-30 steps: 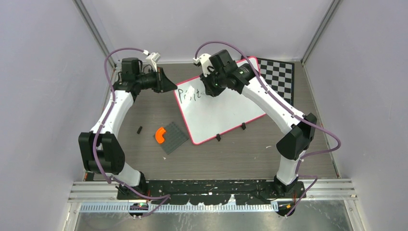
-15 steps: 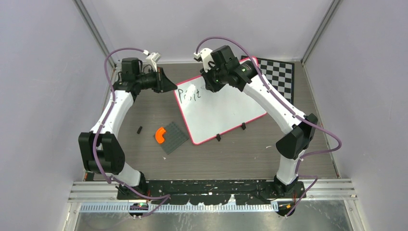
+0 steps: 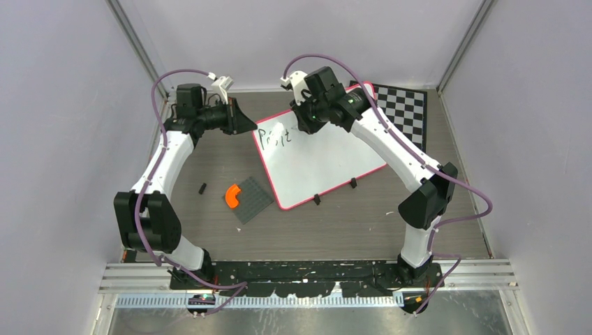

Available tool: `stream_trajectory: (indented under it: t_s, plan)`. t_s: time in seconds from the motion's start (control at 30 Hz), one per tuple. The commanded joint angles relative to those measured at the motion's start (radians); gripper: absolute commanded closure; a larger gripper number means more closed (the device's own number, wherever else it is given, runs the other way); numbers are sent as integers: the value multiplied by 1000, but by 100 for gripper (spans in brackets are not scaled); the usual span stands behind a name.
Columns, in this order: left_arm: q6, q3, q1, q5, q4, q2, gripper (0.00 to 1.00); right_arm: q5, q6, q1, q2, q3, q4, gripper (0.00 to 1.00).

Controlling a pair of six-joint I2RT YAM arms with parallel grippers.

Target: Write a sentence on the whiteboard

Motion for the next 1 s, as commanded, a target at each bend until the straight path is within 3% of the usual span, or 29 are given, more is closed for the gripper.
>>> stream_trajectory:
  t_s: [0.0, 0.97]
  plan:
    - [9, 15, -25, 7, -14, -24, 100, 10, -3, -2, -18, 23, 13, 100]
    - [9, 18, -27, 4, -15, -17, 100, -5, 2, 5, -43, -55, 20, 100]
